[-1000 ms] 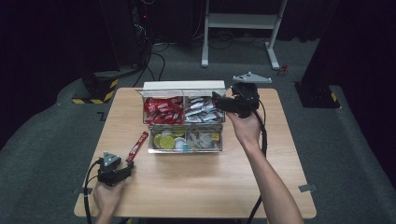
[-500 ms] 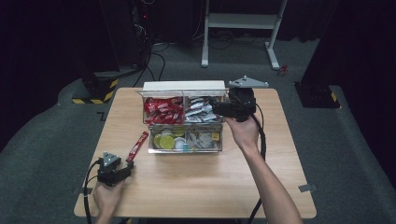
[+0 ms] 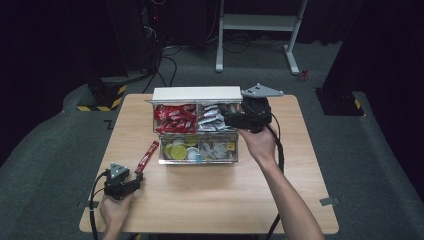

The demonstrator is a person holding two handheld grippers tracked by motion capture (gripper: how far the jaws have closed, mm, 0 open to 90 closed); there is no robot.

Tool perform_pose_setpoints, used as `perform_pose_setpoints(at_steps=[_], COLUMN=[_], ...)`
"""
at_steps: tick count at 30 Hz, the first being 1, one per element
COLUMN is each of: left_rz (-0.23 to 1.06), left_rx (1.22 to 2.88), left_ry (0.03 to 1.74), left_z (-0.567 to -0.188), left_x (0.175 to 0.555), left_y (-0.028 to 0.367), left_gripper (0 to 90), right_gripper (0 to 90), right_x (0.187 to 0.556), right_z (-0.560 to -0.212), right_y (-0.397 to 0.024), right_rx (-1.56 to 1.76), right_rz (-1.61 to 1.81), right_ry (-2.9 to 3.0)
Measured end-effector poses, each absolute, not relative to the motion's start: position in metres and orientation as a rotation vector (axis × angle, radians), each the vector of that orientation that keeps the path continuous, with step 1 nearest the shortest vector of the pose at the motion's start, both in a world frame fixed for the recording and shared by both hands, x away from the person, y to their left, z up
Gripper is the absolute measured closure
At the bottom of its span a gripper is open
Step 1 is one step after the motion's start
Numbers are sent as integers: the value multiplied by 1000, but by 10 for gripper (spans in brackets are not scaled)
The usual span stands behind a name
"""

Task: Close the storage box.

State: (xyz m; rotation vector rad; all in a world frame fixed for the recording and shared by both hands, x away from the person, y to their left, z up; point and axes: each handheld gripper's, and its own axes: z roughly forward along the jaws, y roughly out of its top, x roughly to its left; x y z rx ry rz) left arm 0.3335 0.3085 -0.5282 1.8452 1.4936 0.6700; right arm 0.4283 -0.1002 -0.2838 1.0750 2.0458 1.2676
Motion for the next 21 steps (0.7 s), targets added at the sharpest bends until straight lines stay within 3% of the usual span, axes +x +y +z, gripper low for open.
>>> perform_pose_setpoints(at_steps=[21], left_rz=[674], left_rx=[1851], left_ry=[1493], left_z=[-528], left_x=[333], left_y=[308], left_gripper=[406], right_gripper=[172], right_x=[420], right_z=[-309], right_y=[-101], right_rx=[1096], right_rz=[1244], right_ry=[2069])
